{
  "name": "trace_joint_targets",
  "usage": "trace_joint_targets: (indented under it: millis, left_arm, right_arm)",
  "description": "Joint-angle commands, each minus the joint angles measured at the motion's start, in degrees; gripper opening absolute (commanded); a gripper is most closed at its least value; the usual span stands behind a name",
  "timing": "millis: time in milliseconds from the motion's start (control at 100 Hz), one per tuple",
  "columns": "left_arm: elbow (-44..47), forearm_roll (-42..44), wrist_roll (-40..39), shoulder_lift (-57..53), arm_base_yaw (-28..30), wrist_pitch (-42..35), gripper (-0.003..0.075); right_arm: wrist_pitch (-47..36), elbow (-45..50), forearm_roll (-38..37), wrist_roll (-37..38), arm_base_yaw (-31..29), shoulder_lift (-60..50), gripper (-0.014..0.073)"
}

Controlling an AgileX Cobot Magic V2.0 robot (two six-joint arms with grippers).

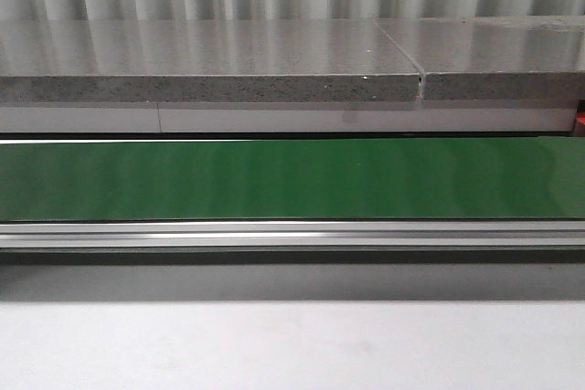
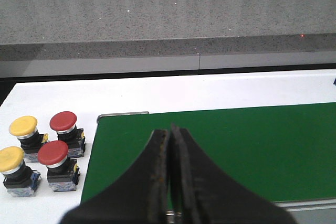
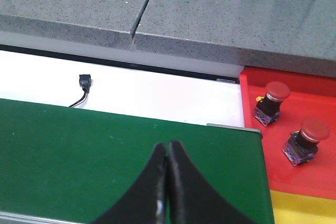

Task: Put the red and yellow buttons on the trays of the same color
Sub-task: 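Move the left gripper down toward the remaining push button cluster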

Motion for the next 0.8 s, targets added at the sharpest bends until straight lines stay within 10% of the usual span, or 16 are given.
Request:
trace_joint_targets:
  millis: [0,470,790]
  left_arm:
    - [-1.68,-0.48,-0.41,0.19,0.05,-4.54,-0.0020]
    - [-1.68,-0.48,-0.41,0.30,0.05,-4.54,0.0017]
    - [-1.68,-0.48,-0.41,0.30,0.05,-4.44,0.0625]
  right_arm:
    - [-3.85,-1.57,0.43,-0.01,0.08,-0.34,-0.0068]
    - [-3.85,-1.57,0.43,-0.01,0.08,-0.34,-0.0068]
    - [-3.85,-1.57,0.43,-0.01,0.08,-0.34,-0.0068]
